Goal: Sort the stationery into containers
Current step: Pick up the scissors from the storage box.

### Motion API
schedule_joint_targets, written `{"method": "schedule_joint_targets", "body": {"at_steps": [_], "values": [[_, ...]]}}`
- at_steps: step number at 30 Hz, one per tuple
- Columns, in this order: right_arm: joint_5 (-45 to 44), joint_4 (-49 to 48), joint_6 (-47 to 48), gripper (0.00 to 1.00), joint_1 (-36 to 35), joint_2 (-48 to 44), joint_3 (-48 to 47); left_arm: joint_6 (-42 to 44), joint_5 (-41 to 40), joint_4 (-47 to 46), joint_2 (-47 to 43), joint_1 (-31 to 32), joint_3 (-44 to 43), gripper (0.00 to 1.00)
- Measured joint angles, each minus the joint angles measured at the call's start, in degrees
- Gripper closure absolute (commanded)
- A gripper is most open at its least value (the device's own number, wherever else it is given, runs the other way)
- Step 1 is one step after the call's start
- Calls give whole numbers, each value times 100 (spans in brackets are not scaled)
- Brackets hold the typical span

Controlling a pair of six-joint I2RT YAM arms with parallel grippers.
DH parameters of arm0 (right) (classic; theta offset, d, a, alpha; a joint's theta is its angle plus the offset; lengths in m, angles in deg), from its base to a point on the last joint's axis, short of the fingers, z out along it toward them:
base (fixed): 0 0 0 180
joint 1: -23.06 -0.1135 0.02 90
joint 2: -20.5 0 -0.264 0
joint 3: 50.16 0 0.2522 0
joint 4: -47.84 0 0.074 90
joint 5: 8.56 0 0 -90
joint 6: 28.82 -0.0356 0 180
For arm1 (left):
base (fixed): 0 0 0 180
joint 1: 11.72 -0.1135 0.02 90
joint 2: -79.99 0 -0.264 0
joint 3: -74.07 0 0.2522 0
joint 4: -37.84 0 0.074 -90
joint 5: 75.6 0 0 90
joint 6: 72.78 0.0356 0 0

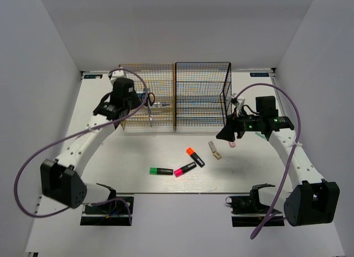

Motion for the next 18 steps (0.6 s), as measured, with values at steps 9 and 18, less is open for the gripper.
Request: {"method": "schedule_joint_targets", "body": {"at_steps": [9, 18], "values": [[0, 4, 15, 38, 2, 2, 0, -275, 737, 981, 1172, 24, -772, 77], [0, 35, 122, 38, 2, 39, 0, -326, 953, 835, 1392, 24, -1032, 66]]}}
